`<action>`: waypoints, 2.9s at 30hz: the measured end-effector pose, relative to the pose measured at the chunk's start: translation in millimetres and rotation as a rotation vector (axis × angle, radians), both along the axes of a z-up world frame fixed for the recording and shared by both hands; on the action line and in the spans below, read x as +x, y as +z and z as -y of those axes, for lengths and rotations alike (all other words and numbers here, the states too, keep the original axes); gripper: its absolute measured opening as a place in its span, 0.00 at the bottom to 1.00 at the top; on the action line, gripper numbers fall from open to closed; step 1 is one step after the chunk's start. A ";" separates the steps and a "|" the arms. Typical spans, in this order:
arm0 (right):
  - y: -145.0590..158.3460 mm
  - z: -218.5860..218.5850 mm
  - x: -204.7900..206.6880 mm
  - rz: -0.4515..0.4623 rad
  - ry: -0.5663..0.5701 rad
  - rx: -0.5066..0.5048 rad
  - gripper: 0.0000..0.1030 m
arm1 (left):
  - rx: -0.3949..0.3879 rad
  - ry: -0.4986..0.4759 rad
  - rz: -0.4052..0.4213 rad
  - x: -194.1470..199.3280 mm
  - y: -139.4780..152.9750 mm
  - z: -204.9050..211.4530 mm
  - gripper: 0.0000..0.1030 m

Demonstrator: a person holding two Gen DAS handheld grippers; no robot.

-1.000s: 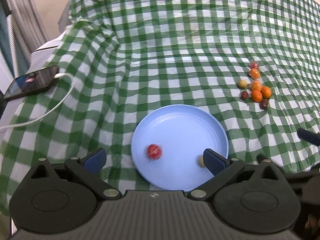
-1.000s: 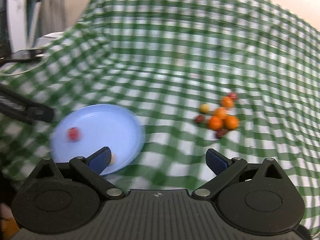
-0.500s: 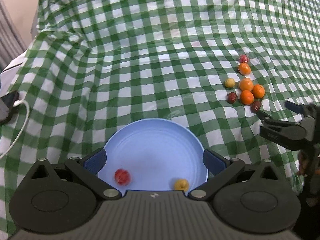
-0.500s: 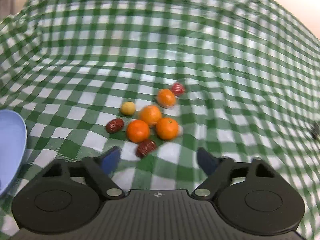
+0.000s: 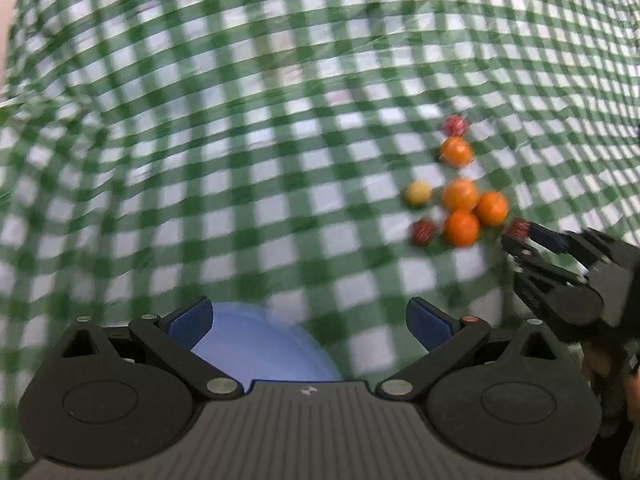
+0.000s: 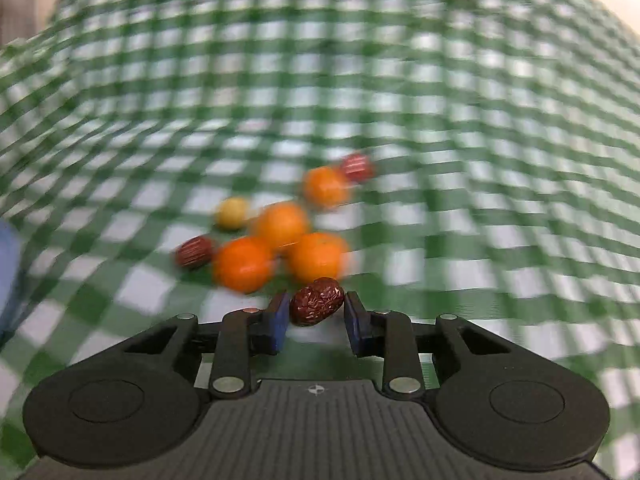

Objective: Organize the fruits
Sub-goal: 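Grasp a dark red date with the left tool while the right tool grasps another date, then carry both dates over the blue plate with the left and right tools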

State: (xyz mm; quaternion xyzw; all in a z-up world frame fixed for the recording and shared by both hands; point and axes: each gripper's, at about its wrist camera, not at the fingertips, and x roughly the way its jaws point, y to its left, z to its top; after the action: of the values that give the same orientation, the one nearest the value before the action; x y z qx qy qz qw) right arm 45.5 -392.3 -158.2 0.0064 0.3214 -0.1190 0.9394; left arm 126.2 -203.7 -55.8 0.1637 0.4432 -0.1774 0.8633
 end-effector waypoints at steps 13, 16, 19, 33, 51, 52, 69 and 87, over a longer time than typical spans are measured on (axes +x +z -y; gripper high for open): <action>-18.0 34.7 3.4 -0.041 -0.186 0.036 0.30 | 0.072 -0.291 -0.042 64.8 -79.3 93.6 0.93; -20.7 35.4 6.1 -0.036 -0.185 0.038 0.30 | 0.056 -0.331 -0.059 70.1 -84.2 97.3 0.64; -23.4 35.7 6.3 -0.030 -0.185 0.036 0.27 | 0.018 -0.359 -0.076 66.4 -78.5 100.4 0.21; 20.6 23.8 -17.9 -0.004 -0.224 0.048 0.27 | -0.028 -0.199 0.048 -2.4 11.0 2.6 0.21; 125.1 -194.3 -118.1 0.008 0.362 0.131 0.27 | -0.029 0.128 0.028 -118.1 54.5 -193.0 0.21; 127.9 -203.3 -118.8 0.007 0.383 0.119 0.27 | -0.033 0.140 0.032 -121.7 55.0 -199.8 0.21; 136.8 -242.7 -148.1 -0.014 0.465 0.011 0.27 | -0.114 0.185 0.061 -142.6 59.2 -224.9 0.21; 135.5 -244.0 -145.4 -0.032 0.473 0.004 0.27 | -0.121 0.188 0.055 -138.0 57.0 -222.6 0.21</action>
State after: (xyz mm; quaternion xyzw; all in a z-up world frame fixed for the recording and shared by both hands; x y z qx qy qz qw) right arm -99.9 -148.3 -22.7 -0.0690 0.3292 0.1050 0.9359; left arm -11.7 18.9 1.2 0.0740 0.4215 -0.1176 0.8961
